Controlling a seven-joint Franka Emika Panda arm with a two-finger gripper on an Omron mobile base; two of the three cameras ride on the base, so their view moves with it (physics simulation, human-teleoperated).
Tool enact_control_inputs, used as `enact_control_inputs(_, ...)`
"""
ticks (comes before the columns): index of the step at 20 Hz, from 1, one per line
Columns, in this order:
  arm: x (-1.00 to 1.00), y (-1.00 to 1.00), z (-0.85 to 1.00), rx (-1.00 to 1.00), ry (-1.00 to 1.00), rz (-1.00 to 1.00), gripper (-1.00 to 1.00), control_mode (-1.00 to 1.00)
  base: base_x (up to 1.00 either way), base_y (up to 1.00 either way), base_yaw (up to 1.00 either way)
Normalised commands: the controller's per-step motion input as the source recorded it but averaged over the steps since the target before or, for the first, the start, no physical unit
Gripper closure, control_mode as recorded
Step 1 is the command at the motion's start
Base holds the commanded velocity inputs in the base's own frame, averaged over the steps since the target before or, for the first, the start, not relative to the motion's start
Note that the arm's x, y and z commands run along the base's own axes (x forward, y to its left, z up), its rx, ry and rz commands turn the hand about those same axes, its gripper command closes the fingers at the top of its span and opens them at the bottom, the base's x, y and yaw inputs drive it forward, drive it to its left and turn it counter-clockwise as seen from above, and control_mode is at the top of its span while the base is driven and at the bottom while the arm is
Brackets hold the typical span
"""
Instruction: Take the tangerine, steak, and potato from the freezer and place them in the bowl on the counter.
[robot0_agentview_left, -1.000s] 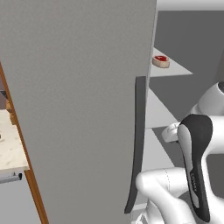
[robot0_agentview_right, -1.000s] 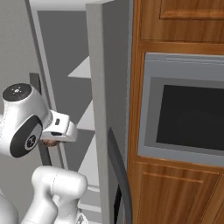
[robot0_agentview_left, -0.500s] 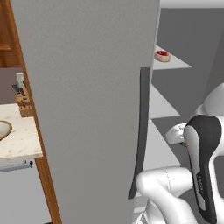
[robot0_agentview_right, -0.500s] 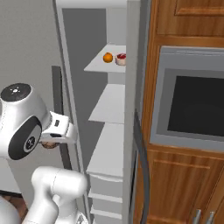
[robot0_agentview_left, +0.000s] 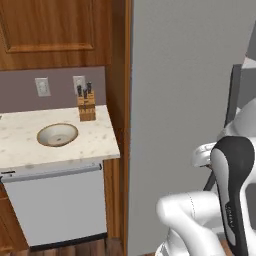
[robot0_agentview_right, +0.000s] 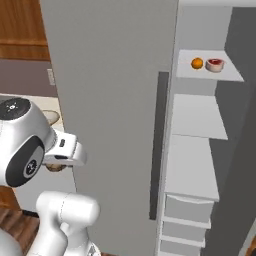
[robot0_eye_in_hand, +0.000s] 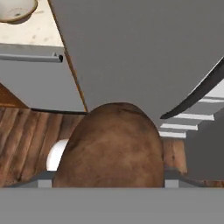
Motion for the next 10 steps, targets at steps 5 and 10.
enact_control_inputs(5, 0.0, 0.0, 0.0, 0.0, 0.0, 0.0, 1.0, 1.0, 0.74, 1.0, 0.0)
enact_control_inputs(10, 0.0, 0.0, 0.0, 0.0, 0.0, 0.0, 1.0, 1.0, 0.75, 1.0, -0.04)
